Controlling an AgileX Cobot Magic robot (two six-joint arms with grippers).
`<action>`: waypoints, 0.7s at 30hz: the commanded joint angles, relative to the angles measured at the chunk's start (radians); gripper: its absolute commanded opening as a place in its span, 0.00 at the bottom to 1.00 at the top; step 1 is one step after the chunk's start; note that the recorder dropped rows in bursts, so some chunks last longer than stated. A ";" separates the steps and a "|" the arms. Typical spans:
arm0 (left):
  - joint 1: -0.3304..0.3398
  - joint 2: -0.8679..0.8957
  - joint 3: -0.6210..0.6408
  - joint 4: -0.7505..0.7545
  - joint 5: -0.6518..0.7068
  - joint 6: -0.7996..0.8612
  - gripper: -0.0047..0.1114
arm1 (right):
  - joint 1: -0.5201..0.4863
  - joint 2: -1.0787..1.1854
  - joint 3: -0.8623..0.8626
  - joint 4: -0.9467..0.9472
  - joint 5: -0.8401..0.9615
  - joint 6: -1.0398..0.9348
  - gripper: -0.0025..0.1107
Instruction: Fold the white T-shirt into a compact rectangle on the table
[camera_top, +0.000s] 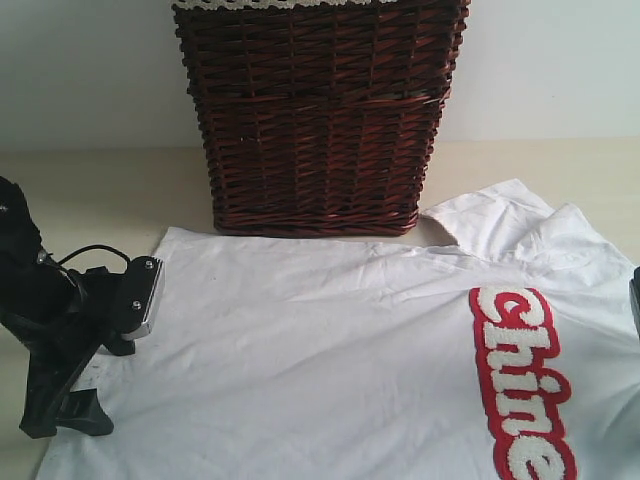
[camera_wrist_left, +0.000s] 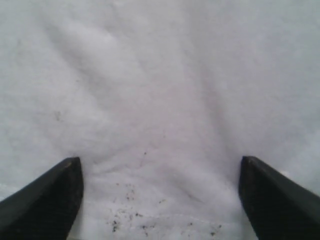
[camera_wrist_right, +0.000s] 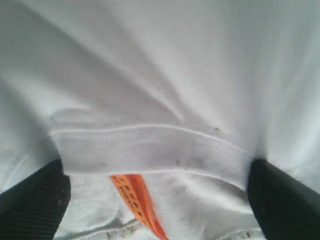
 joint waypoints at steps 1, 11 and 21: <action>-0.005 0.043 0.023 -0.012 -0.071 0.003 0.75 | -0.003 0.059 0.012 -0.062 0.015 0.026 0.74; -0.005 0.043 0.023 -0.012 -0.071 0.003 0.75 | -0.003 0.061 0.012 -0.070 0.018 0.006 0.18; -0.005 0.043 0.023 -0.012 -0.071 0.003 0.75 | -0.003 0.061 0.012 -0.070 0.034 -0.038 0.02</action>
